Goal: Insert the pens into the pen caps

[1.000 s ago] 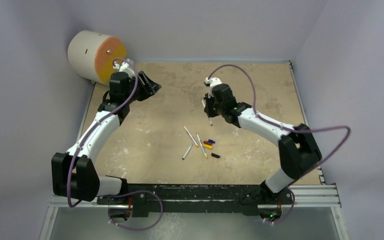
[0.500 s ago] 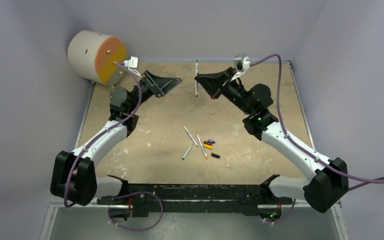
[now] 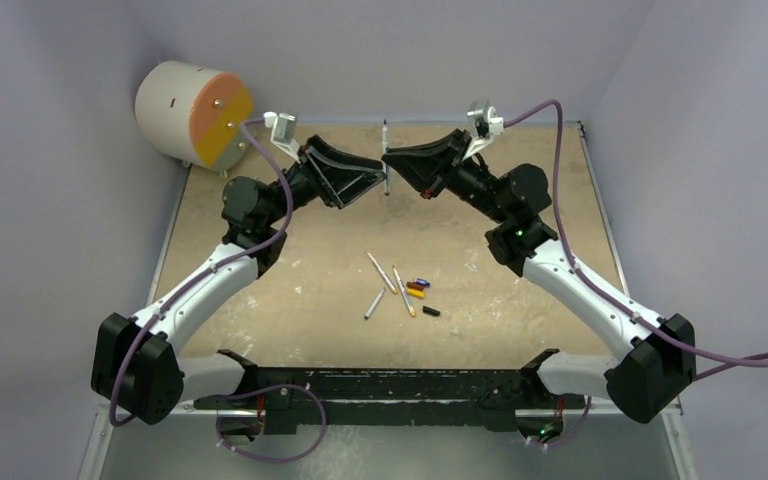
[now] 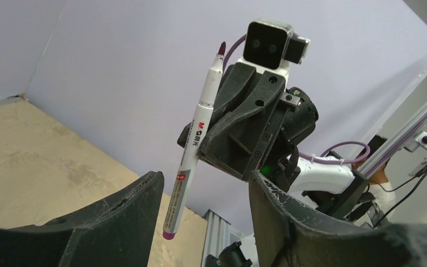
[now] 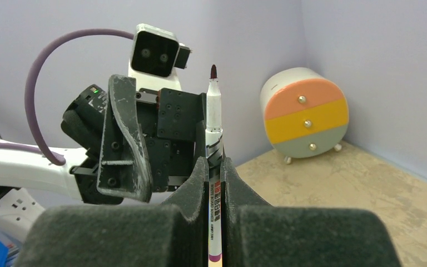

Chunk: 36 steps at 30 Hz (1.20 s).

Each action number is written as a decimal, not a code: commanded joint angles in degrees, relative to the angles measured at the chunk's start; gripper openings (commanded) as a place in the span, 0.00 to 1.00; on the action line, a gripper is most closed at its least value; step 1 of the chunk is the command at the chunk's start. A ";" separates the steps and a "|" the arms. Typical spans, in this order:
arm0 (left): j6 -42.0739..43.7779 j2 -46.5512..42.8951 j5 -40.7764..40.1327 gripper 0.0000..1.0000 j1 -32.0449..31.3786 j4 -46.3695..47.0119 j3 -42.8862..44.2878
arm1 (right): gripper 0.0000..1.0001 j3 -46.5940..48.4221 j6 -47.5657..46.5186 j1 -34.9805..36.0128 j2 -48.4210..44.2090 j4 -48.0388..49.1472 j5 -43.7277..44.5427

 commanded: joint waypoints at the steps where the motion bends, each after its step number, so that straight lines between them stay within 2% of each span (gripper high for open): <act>1: 5.15 0.14 2.01 0.55 -2.42 -0.95 2.30 | 0.00 1.94 3.05 0.06 -1.39 4.49 -4.31; 3: 5.97 0.64 2.10 0.52 -3.23 -1.35 2.61 | 0.00 1.82 4.38 0.04 -1.31 5.63 -5.83; 4: 6.34 0.82 1.95 0.47 -3.47 -1.74 2.84 | 0.00 1.58 5.13 0.06 -1.22 6.86 -6.82; 8: 6.22 1.73 2.48 0.24 -4.09 -1.82 3.57 | 0.00 0.96 7.02 0.08 -0.58 9.62 -9.38; 10: 5.80 2.11 3.02 0.02 -4.25 -1.63 4.10 | 0.00 0.55 7.72 0.07 -0.43 10.56 -9.93; 11: 5.63 2.13 3.36 0.00 -4.29 -1.48 4.22 | 0.00 0.31 7.95 0.06 -0.43 10.94 -9.96; 14: 6.25 1.74 3.76 0.00 -4.28 -2.79 4.61 | 0.00 0.53 7.23 0.09 -0.92 9.28 -8.69; 15: 7.47 1.59 3.85 0.00 -4.26 -5.34 5.17 | 0.05 1.59 5.05 0.05 -1.26 6.55 -7.60; 16: 9.61 1.52 4.25 0.00 -4.25 -9.00 6.26 | 0.19 2.49 2.48 0.11 -1.61 2.93 -6.10; 17: 12.03 1.59 5.04 0.00 -4.25 -13.43 7.35 | 0.28 3.43 0.40 0.04 -2.03 0.04 -4.68; 19: 17.74 1.57 6.05 0.00 -4.25 -21.75 9.51 | 0.37 4.71 -1.36 0.06 -2.41 -2.76 -4.30; 23: 26.82 1.39 7.72 0.00 -4.26 -35.85 13.18 | 0.46 6.39 -4.62 0.04 -2.74 -6.80 -4.24; 26: 29.55 0.72 7.18 0.00 -4.31 -38.93 13.06 | 0.28 5.80 -4.72 0.04 -3.30 -6.75 -2.44; 28: 30.29 0.51 7.20 0.00 -4.32 -39.79 12.95 | 0.20 5.63 -5.12 0.07 -3.57 -7.01 -1.28; 31: 30.40 0.28 8.21 0.00 -4.36 -40.22 13.03 | 0.00 5.62 -5.48 -0.04 -3.61 -7.02 -1.05; 34: 31.48 -0.47 5.31 0.01 -4.27 -41.90 13.22 | 0.00 5.39 -5.38 0.03 -3.43 -7.10 -1.85; 36: 32.21 -1.01 2.46 0.27 -4.32 -42.78 13.35 | 0.00 4.96 -5.23 0.03 -3.32 -6.82 -2.45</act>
